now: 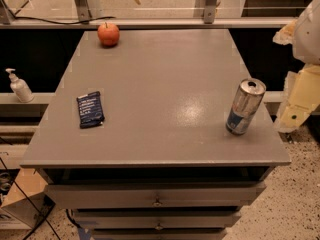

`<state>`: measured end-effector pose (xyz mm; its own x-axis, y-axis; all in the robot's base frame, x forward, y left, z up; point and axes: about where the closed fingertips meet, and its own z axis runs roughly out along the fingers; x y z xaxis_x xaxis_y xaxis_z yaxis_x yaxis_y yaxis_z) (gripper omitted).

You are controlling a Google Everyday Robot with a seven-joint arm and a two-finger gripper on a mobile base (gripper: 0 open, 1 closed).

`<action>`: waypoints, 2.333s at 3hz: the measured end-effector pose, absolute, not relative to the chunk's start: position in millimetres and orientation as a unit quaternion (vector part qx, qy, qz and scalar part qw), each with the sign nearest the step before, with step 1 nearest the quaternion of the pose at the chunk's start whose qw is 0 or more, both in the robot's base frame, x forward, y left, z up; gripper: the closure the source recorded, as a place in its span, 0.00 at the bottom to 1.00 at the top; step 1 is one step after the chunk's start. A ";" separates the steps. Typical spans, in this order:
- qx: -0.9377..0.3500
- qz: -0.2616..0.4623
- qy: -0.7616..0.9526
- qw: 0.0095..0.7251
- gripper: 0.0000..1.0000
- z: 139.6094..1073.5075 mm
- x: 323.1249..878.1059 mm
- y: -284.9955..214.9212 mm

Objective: Move redbull can near rxbar blueberry

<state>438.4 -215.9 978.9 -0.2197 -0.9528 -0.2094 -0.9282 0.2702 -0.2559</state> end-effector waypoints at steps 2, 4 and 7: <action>-0.609 -0.018 0.769 0.193 0.00 973.9 440.6 -209.2; -0.612 0.034 0.753 0.239 0.00 945.0 465.5 -200.7; -0.596 0.105 0.752 0.261 0.39 911.8 488.4 -197.3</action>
Offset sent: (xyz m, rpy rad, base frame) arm 0.0059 0.0170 -0.0183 0.1818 -0.0468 0.0890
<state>488.4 -197.3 911.8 -0.1533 -0.8419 -0.5174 -0.9514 0.2672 -0.1529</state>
